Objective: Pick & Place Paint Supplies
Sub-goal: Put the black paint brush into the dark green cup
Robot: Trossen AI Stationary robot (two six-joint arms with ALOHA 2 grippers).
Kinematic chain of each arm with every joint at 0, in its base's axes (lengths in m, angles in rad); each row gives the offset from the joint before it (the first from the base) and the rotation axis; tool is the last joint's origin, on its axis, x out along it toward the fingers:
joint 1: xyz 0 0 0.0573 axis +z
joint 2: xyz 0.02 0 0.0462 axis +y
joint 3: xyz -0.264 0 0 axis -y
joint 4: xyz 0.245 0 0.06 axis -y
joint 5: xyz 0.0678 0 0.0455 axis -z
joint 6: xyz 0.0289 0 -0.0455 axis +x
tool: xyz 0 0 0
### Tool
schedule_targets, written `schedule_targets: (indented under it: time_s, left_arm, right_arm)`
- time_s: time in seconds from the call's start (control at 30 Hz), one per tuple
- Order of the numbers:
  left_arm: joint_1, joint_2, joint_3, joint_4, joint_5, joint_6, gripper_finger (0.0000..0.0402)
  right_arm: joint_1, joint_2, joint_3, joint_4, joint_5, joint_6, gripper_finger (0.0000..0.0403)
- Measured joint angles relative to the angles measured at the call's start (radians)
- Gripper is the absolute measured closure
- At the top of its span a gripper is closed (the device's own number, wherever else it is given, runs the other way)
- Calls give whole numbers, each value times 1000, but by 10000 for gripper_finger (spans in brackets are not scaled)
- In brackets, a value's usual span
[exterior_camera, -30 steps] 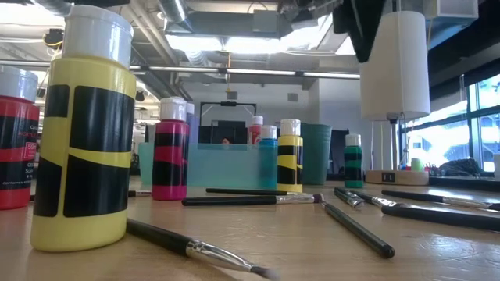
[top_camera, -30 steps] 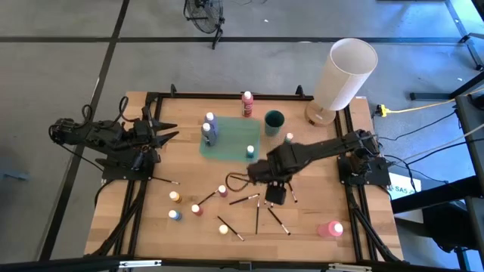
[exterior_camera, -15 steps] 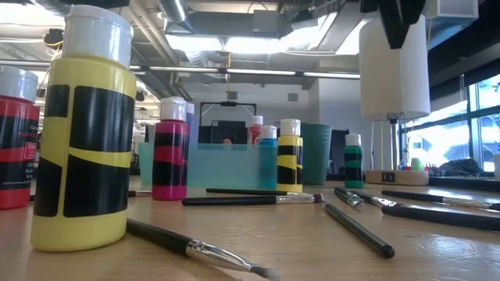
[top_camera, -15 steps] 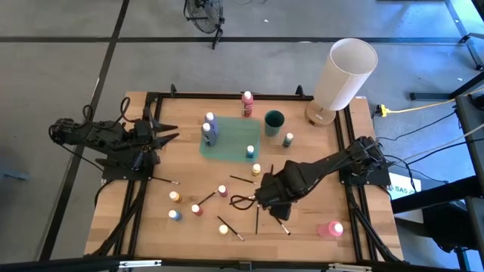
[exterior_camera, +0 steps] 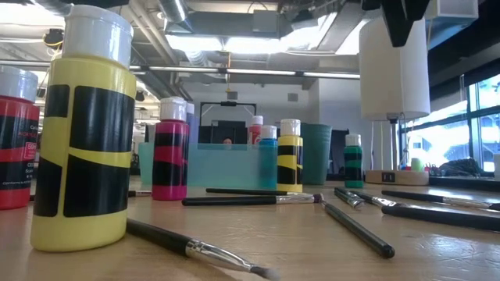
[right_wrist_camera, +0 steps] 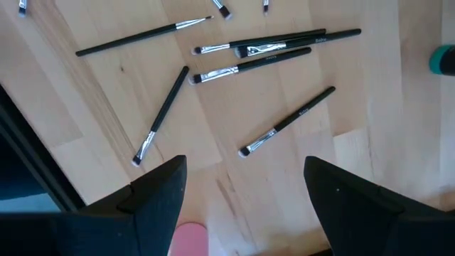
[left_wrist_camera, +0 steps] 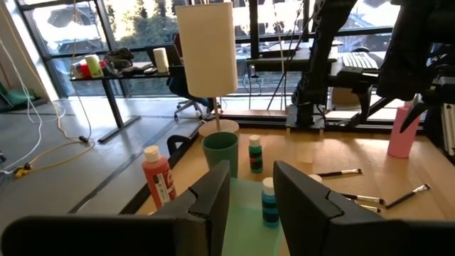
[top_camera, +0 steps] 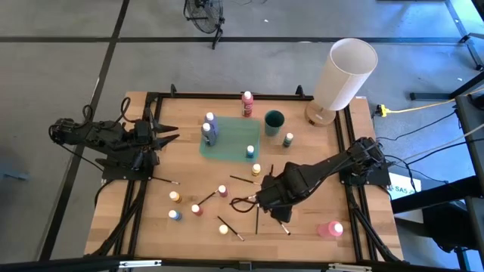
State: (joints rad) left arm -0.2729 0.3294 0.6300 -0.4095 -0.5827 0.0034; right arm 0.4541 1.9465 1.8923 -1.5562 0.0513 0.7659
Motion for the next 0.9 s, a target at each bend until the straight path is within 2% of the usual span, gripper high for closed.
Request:
schedule_targets:
  time_s: [0.23, 0.33, 0.67, 0.9]
  left_arm:
    - [0, 0, 0, 2, 0, -1, 297]
    - [0, 0, 0, 2, 0, -1, 297]
    - [0, 0, 0, 2, 0, 42, 297]
    - [0, 0, 0, 1, 0, 43, 297]
  right_arm:
    - [0, 0, 0, -1, -19, -47, 114]
    - [0, 0, 0, -16, -63, -8, 114]
    - [6, 0, 0, -15, -85, 201, 114]
    - [28, 0, 0, -15, -93, 189, 114]
